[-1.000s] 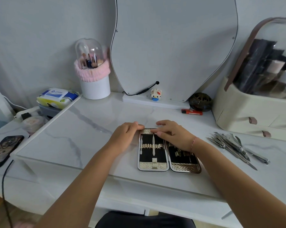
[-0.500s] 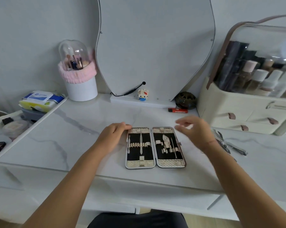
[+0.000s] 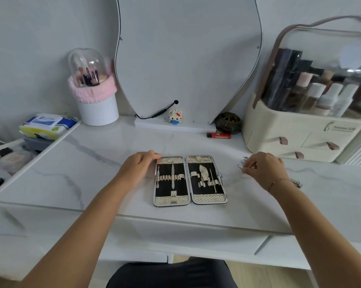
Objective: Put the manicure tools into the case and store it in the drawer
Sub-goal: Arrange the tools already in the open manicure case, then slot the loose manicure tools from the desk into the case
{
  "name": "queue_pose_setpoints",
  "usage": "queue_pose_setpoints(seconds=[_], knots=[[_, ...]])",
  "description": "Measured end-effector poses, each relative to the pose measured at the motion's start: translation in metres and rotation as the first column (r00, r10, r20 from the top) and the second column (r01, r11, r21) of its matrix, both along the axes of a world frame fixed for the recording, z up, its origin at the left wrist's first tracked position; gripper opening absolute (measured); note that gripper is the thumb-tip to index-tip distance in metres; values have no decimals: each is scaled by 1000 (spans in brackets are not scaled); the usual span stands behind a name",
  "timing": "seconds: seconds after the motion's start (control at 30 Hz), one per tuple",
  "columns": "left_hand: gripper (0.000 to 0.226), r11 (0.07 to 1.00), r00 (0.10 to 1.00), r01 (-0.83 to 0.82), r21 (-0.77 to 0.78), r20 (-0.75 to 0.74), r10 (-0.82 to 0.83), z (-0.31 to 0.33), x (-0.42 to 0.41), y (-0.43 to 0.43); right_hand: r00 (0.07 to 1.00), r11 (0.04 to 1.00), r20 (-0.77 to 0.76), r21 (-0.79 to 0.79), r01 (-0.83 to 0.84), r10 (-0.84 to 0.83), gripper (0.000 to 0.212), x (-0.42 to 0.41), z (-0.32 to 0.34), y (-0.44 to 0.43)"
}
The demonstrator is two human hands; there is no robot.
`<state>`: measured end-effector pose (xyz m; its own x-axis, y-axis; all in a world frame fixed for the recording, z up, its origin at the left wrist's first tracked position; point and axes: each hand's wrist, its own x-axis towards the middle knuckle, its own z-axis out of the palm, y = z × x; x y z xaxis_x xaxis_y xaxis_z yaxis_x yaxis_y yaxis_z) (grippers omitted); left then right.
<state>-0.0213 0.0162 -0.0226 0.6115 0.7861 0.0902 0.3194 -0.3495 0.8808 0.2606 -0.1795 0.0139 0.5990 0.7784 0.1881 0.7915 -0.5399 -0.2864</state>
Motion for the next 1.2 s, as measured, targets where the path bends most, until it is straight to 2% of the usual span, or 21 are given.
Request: queue_pose_setpoints(seconds=[0.17,0.33,0.4,0.47,0.53,0.67,0.8,1.0,1.07,1.2], knots=[[49,1000,1000,-10,30,-10,10,1,0,-2,999,997,-51,73,11,-7,20,-3,-1,-5],[57,1000,999,-19,19,-29,19,5,0,-5,977,978,-199,207,-33,75,15,-9,-2,-4],[60,997,998,-51,63,-25,53,10,1,-11,967,969,-227,241,-63,119,10,-14,1,-1],[51,977,995,-96,189,-7,99,17,2,-19,948,947,-258,303,-104,186,8,-26,10,3],[34,970,996,-86,226,47,77,27,5,-34,882,908,-368,397,-137,294,9,-47,23,8],[34,993,983,117,-19,146,-113,47,20,-72,636,848,-596,494,-191,490,10,-94,41,21],[12,987,955,84,-136,292,-41,51,16,-89,476,840,-702,512,-178,529,9,-117,37,30],[11,987,966,-13,-161,253,54,49,1,-93,427,834,-719,507,-219,549,12,-127,28,31],[13,972,956,-64,-228,266,125,48,-1,-92,359,794,-711,571,-206,604,12,-129,28,28],[18,896,920,-116,-430,294,260,44,-5,-90,335,736,-665,656,-167,668,7,-135,25,23]])
